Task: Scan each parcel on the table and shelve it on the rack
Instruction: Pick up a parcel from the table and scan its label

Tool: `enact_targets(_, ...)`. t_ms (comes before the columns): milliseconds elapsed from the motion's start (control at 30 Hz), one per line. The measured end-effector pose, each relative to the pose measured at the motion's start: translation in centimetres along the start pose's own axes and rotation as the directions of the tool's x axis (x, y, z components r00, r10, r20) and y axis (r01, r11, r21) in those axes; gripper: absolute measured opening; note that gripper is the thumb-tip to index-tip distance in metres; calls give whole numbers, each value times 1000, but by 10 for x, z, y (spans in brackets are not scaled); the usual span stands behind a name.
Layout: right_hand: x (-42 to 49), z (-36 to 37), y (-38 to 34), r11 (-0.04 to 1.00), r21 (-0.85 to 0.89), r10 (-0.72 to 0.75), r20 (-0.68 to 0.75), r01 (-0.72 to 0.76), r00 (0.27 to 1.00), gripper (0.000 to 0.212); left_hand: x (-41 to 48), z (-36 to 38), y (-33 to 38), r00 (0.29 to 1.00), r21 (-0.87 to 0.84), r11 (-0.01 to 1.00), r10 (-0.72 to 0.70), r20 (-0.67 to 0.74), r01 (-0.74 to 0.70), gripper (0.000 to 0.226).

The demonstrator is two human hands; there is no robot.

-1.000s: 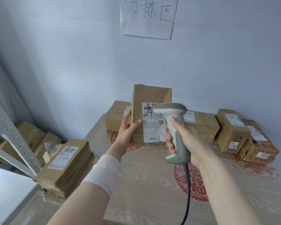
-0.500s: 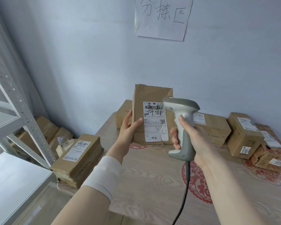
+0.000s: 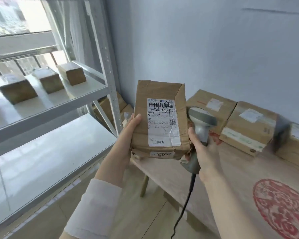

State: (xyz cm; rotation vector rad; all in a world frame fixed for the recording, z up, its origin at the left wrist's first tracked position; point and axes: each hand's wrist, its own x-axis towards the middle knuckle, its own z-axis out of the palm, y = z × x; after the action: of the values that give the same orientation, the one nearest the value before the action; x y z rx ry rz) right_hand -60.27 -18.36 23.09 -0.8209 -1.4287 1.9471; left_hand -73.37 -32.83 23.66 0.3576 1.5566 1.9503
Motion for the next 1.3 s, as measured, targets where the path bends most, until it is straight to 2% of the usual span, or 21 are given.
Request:
enact_targets(200,-25,131,12,1000,-12,31,247,-29,968,23,-55,-115,42,965,-6,992,122,-234,-127,46)
enact_targets(433,-89,328,33,992,-94,126,528,-90,840,31,-130,-283,107,827,47,954,280,-488,-295,44)
enact_targets(600,-137,434,60,975,-194,209,641,-108,739,43,-176,-383,127,713,24,937,281,-643,-348,42)
enact_targets(700,-156,480,78,970,-217,232,691,-110,684,25,-195,-425,134,650,13,934,259,-714,-358,45)
enact_targets(800,-171,518,90,964,-244,253,738,-103,625,25,-208,-456,140,592,16,924,258,-764,-382,46)
enact_targets(967,-200,573,109,962,-260,267,823,-86,501,34,-237,-498,146,427,81,902,278,-861,-424,40)
enact_targets(1133,-245,624,133,948,-291,319,883,-131,343,29,-286,-542,151,271,137,902,264,-926,-410,40)
enact_targets(1300,-308,669,160,929,-330,363,899,-165,244,24,-343,-591,149,135,148,899,220,-966,-411,40)
